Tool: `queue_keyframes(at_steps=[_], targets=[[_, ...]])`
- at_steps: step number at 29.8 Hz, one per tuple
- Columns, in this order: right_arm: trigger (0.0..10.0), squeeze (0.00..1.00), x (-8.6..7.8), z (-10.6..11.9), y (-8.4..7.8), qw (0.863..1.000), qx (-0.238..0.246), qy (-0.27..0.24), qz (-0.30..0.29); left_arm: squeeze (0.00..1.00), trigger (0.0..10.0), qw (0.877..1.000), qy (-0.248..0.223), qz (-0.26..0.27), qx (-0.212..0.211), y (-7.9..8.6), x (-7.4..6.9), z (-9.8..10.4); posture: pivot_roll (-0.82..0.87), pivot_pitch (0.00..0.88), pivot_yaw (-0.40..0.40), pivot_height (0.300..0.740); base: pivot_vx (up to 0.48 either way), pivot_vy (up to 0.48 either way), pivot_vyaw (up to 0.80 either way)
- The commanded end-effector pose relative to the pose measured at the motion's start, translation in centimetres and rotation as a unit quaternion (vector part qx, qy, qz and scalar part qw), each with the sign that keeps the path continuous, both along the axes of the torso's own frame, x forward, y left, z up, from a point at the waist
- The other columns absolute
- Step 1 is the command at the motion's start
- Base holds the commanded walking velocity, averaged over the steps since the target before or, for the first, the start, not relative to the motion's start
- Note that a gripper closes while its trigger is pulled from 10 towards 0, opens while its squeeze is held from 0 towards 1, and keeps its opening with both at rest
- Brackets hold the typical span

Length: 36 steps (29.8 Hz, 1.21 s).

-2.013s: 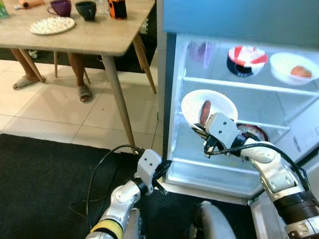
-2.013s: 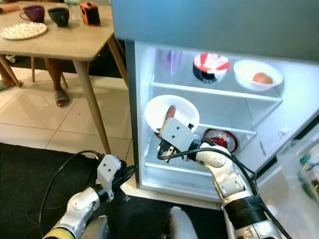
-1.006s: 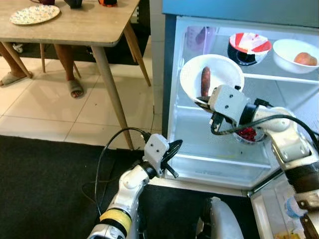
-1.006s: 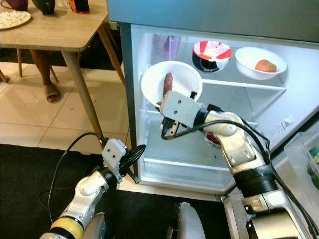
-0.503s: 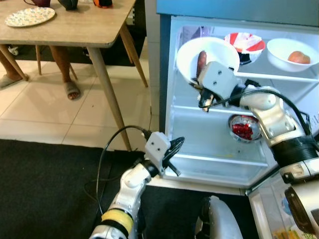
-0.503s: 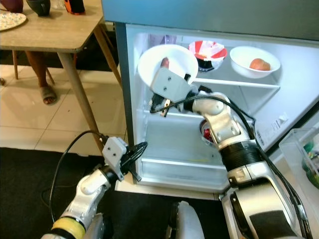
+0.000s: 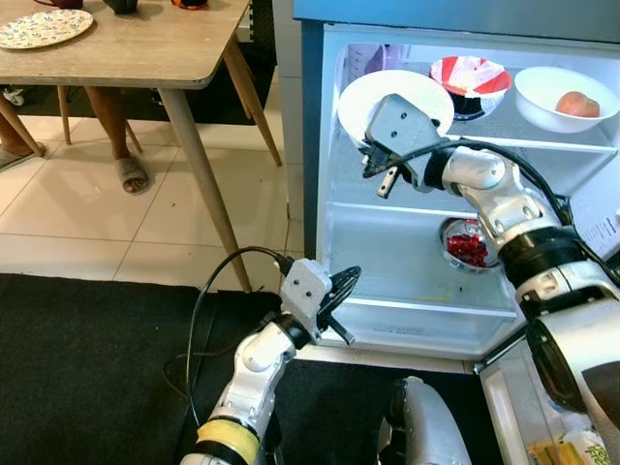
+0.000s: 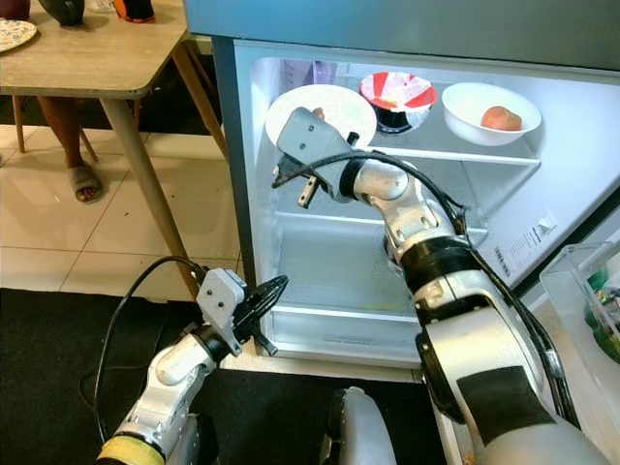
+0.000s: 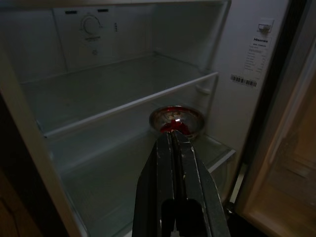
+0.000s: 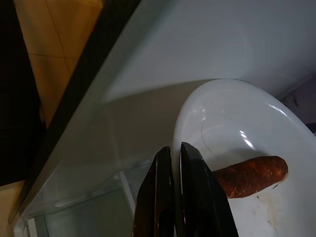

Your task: Restocking fridge

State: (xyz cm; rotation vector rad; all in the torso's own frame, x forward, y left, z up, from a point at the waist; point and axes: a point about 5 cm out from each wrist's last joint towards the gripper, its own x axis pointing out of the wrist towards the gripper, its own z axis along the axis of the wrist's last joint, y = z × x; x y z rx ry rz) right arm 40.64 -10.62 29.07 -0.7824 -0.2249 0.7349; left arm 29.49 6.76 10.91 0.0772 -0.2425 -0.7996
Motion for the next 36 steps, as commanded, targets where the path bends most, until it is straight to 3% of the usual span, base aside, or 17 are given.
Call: queue_keyframes(at_steps=[1,9,19,23,28,29,36], targets=[[10.0,0.0,-0.1,0.9,1.1,1.0,0.008,-0.015,0.021,0.0,10.0,1.0,0.009,-0.004,-0.003,-0.3,-0.3,-0.3,-0.06,0.229,-0.034,0.592,0.0,0.0,0.0],[10.0,0.0,0.3,1.2,2.0,1.0,0.02,-0.006,0.014,0.0,10.0,1.0,0.007,-0.005,-0.005,-0.4,-0.5,0.1,-0.06,0.245,-0.035,0.592,0.0,0.0,0.0],[10.0,0.0,0.7,1.4,1.7,1.0,0.01,-0.006,-0.013,0.0,10.0,1.0,-0.009,0.003,-0.015,-0.2,-0.6,1.3,-0.05,0.276,-0.048,0.592,0.0,0.0,0.0],[10.0,0.0,0.9,1.5,1.6,1.0,0.007,-0.008,-0.025,0.0,10.0,0.999,-0.041,0.016,-0.031,0.1,-0.2,3.4,-0.05,0.296,-0.059,0.592,0.0,0.0,0.0],[10.0,0.0,1.0,1.6,1.5,0.999,0.007,-0.009,-0.032,0.0,10.0,0.997,-0.058,0.022,-0.04,0.2,0.0,4.5,-0.04,0.302,-0.061,0.592,0.0,0.0,0.0],[10.0,0.0,1.1,1.9,1.4,0.999,0.011,-0.013,-0.042,0.0,10.0,0.995,-0.079,0.028,-0.05,0.3,0.1,5.9,-0.04,0.307,-0.063,0.592,0.0,0.0,0.0],[10.0,0.0,1.2,2.8,1.5,0.998,0.018,-0.022,-0.054,0.0,10.0,0.989,-0.124,0.039,-0.067,0.7,0.1,9.1,-0.03,0.315,-0.065,0.592,0.0,0.0,0.0]])
